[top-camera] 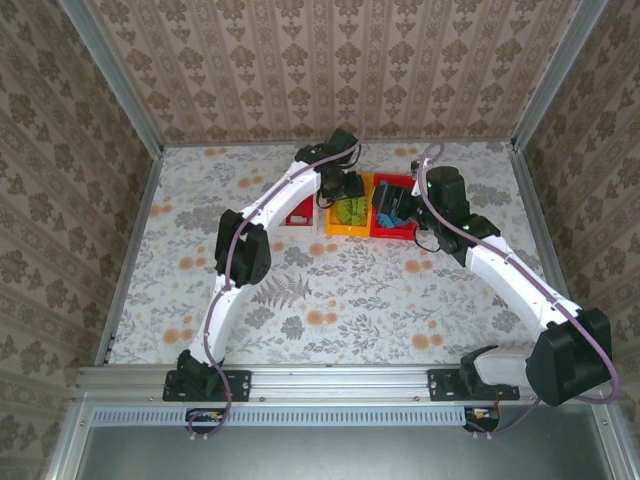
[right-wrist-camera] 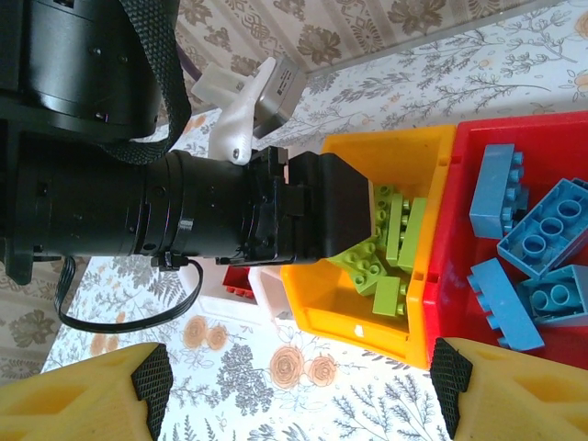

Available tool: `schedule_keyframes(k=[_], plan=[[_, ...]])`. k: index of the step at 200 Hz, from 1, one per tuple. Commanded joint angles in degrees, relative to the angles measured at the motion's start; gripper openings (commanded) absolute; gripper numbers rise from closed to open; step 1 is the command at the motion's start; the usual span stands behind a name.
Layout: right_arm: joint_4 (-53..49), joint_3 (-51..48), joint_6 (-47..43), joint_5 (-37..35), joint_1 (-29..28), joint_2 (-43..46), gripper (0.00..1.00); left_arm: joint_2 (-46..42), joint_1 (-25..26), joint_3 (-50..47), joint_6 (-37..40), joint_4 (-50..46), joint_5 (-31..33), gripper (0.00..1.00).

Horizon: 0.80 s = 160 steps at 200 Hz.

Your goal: Sort the legos into containers by color

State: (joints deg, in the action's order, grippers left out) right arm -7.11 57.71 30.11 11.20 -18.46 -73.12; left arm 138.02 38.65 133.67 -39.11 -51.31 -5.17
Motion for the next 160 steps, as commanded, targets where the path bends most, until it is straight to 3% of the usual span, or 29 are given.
schedule_keyframes(k=[1, 36, 60, 64, 73, 83, 105, 114, 128, 133, 144, 160], plan=[[-2.1, 2.6, -1.9, 1.4, 0.2, 0.7, 0.78, -6.2, 0.3, 1.7, 0.3, -2.1, 1.7, 0.5], [-6.0, 3.3, -5.3, -0.3, 0.1, 1.6, 0.78, -16.1, 0.2, -5.0, 0.9, -2.0, 6.6, 0.5], [-14.5, 4.4, -6.7, -8.4, 0.2, 2.5, 0.85, -28.0, -1.6, -18.0, -0.5, 0.7, 9.1, 0.55], [-15.9, 4.4, -6.6, -9.9, 0.4, 2.8, 0.98, -30.2, -2.1, -21.1, -0.9, 1.6, 8.9, 0.57], [-18.0, 4.0, -7.1, -12.2, 0.8, 4.1, 1.0, -36.0, -3.8, -28.5, -1.3, 4.3, 7.6, 0.64], [-18.7, 2.7, -7.7, -14.6, 0.7, 6.3, 1.0, -42.8, -6.1, -37.2, -0.8, 8.9, 5.5, 0.98], [-18.3, -1.6, -8.9, -21.3, 0.8, 13.4, 1.0, -56.0, -12.0, -53.5, 0.2, 13.2, 4.3, 1.0], [-18.6, -3.8, -7.0, -29.7, 0.5, 16.8, 1.0, -60.5, -15.4, -57.4, 0.8, 11.8, 5.6, 1.0], [-19.1, -7.5, -4.0, -42.7, 0.5, 19.7, 1.0, -66.4, -18.4, -62.8, 2.6, 8.5, 12.0, 1.0], [-17.5, -9.1, -5.8, -45.1, 0.7, 20.2, 0.99, -68.3, -18.6, -64.7, 2.6, 7.4, 17.4, 1.0], [-11.9, -13.7, -12.7, -46.9, 1.2, 20.8, 1.0, -72.3, -19.3, -70.1, 3.4, 7.8, 27.7, 1.0], [-3.0, -19.8, -21.3, -46.0, 2.2, 20.5, 1.0, -78.7, -20.5, -81.9, 15.0, 19.0, 32.3, 1.0]])
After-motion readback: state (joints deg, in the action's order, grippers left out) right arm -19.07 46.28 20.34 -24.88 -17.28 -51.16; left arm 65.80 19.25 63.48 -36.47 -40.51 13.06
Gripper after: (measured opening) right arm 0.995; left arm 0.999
